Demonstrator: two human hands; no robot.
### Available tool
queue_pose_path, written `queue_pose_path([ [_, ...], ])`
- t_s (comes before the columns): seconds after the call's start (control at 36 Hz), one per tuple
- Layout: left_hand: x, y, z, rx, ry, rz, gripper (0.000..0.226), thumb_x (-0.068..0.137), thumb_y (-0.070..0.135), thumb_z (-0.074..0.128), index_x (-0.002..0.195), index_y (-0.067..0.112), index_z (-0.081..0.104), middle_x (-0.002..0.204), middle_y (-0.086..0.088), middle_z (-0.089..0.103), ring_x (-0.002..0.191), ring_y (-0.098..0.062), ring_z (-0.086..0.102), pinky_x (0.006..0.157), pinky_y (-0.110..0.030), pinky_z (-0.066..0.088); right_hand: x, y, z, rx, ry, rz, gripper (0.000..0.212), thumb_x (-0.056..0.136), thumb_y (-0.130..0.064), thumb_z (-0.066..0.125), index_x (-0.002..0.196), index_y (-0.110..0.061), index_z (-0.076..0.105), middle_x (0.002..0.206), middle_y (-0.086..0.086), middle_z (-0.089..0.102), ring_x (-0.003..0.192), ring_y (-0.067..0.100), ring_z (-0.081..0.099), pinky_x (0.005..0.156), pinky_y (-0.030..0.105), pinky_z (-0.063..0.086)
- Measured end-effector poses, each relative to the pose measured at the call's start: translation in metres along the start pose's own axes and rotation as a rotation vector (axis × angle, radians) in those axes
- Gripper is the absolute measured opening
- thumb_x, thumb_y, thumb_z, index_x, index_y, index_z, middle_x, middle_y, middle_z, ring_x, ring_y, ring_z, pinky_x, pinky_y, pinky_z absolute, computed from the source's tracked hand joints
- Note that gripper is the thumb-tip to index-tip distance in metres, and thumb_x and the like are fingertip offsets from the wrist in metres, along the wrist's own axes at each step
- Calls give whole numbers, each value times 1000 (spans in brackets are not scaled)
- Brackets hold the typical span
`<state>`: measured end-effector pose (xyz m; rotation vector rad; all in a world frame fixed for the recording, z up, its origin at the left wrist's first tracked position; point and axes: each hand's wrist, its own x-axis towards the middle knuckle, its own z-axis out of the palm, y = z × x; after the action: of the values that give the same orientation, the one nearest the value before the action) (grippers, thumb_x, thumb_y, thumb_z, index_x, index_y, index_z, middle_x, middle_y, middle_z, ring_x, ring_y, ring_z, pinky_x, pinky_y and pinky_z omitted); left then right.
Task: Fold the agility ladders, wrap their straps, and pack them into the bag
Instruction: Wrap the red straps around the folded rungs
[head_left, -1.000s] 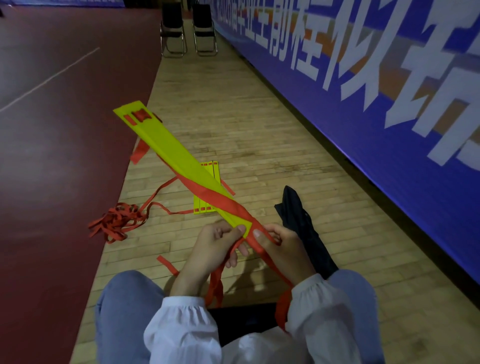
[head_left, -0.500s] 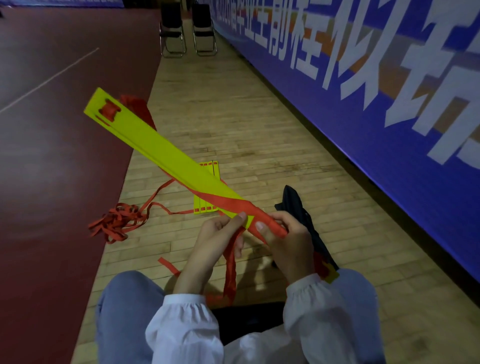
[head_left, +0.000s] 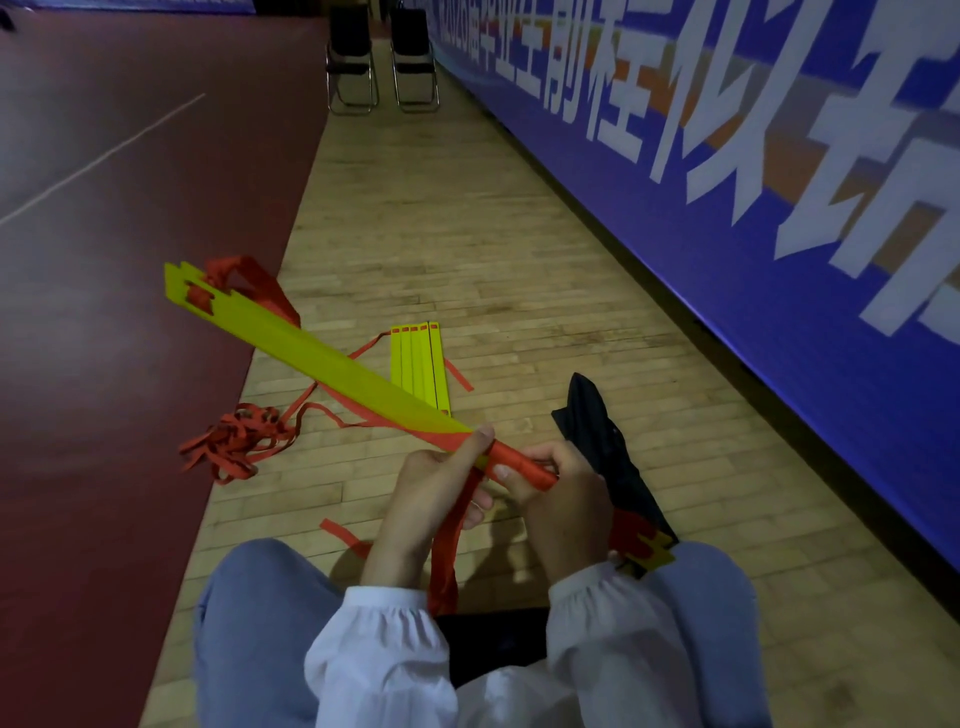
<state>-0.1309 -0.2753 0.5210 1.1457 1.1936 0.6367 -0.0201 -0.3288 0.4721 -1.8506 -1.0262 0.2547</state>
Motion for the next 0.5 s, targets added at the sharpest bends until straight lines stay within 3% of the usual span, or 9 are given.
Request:
queue_pose_path([
  [0.11,3,-4,-4,28,26,1,40,90,34,62,68,1,67,57,-16,62,34,-15,50,36,-17,39,1,-2,-1,-22,-88,-4,25,71,-30,82,75,-34,57,80,-12,64,76,10,62,67,29,51],
  [0.22,5,-7,-8,44,16,5,37,89,31,64,66,2,67,54,-14,62,34,-13,50,35,-16,37,5,-5,-12,-5,-338,11,14,81,-39,73,81,-31,61,79,-10,64,76,8,61,69,26,50],
  [0.31,3,-6,-6,85,-28,18,39,89,30,64,67,-2,66,51,-13,61,33,-12,50,35,-15,37,7,1,-18,-105,-515,39,38,88,-60,52,84,-24,64,71,-7,60,71,12,57,66,30,42],
  [0.36,2,-6,-4,110,-58,24,37,89,28,65,72,-5,68,53,-14,62,35,-13,51,37,-15,38,8,2,-19,-59,-597,85,55,83,-74,36,72,-25,60,67,-6,58,68,12,56,66,32,40],
  [0.42,2,-5,-3,121,-82,21,37,88,27,66,78,-8,69,52,-13,63,36,-14,53,38,-16,40,8,4,-21,-4,-663,117,53,86,-73,31,67,-31,56,68,-10,60,68,6,57,70,30,42],
  [0.5,2,-6,-3,127,-104,14,39,88,29,65,81,-9,70,54,-13,65,38,-15,55,40,-17,42,8,3,-25,67,-705,188,56,86,-70,27,79,-28,63,74,-10,65,68,1,60,68,25,43],
])
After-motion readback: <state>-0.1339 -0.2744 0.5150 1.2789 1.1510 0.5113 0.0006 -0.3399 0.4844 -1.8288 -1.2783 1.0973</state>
